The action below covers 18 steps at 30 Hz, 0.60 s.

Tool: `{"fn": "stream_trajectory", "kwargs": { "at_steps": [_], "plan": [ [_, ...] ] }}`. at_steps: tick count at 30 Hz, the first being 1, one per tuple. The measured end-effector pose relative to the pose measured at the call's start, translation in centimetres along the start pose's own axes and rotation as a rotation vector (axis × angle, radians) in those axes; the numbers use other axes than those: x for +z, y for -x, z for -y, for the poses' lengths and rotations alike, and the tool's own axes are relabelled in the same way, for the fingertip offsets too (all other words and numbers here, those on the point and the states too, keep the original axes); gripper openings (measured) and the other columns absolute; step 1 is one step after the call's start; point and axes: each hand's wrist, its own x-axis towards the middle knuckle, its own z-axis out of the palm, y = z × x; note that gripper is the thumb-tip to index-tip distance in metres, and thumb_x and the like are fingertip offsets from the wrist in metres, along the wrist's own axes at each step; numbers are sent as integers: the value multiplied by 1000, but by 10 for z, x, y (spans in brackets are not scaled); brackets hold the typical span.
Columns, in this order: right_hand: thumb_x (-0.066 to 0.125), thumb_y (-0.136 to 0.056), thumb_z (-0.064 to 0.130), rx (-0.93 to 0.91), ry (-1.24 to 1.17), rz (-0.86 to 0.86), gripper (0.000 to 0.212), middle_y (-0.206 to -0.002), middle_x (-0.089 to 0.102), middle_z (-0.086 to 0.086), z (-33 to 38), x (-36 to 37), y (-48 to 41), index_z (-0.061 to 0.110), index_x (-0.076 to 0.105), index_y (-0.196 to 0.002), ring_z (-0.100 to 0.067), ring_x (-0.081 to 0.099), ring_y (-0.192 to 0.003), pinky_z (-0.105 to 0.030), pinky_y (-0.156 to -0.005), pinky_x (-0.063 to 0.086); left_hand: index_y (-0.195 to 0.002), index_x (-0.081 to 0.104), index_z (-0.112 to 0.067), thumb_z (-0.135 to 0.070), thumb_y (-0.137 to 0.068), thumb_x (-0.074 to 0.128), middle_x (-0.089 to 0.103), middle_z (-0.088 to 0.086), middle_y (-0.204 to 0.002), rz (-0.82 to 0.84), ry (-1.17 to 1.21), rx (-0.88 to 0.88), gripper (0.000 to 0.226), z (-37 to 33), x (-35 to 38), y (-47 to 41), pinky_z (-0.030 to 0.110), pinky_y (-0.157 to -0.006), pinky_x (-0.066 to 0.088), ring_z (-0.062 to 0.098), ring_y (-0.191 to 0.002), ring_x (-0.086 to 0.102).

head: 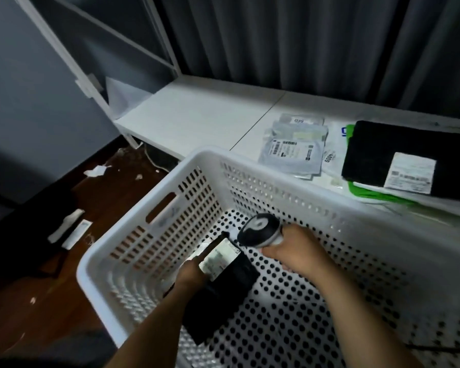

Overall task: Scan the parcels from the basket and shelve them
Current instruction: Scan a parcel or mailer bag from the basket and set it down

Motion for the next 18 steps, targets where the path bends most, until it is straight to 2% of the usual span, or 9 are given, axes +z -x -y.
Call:
{"fn": "stream_trajectory", "kwargs": {
  "at_steps": [2,4,6,9,13,15,16,18],
  "plan": [
    [80,-75,29,52,60,7,25,-82,70,3,-17,20,-9,15,72,-94,-10,65,-70,-23,-63,52,-127,59,-12,-28,-76,72,67,15,-117,21,-22,-22,55,19,8,-19,34,-87,48,26,-103,63],
    [80,-75,31,97,84,11,23,-86,71,3,-33,33,-17,18,71,-90,-12,67,-77,-28,-73,56,-126,59,-12,-27,-77,75,67,15,-114,5,-18,-58,55,27,17,-35,35,-86,50,28,-103,63],
    [79,-76,31,134,97,16,18,-77,67,8,-45,41,-26,23,64,-79,-11,65,-73,-26,-67,54,-135,53,-17,-29,-73,79,65,14,-115,-9,-23,-73,68,31,28,-53,35,-84,50,28,-104,63],
    [78,-79,32,194,153,-2,30,-66,55,10,-55,44,-37,25,51,-67,-6,54,-60,-19,-51,37,-147,36,-23,-36,-70,79,54,12,-135,-8,-76,-87,89,36,44,-68,38,-94,48,30,-120,54],
    [77,-79,37,212,191,-7,27,-67,60,5,-57,47,-47,21,56,-70,-9,56,-59,-19,-51,39,-154,13,-23,-47,-74,77,29,13,-151,4,-155,-192,105,37,56,-70,43,-111,27,32,-141,25],
    [76,-79,35,209,191,5,24,-68,61,4,-56,50,-49,20,59,-72,-8,56,-59,-19,-51,39,-154,10,-21,-47,-78,72,26,14,-151,-16,-185,-232,101,35,57,-68,44,-113,20,33,-141,21],
    [76,-80,34,197,184,7,23,-68,61,5,-54,51,-49,21,59,-72,-7,56,-60,-19,-51,38,-153,13,-20,-44,-79,70,31,15,-148,-33,-193,-242,96,35,57,-68,43,-112,21,33,-139,25],
    [77,-79,33,173,173,5,23,-68,60,9,-51,52,-48,24,57,-71,-5,56,-62,-18,-51,37,-144,33,-18,-39,-80,70,49,14,-136,-51,-171,-223,77,30,50,-68,39,-105,32,32,-128,43]
  ]
}}
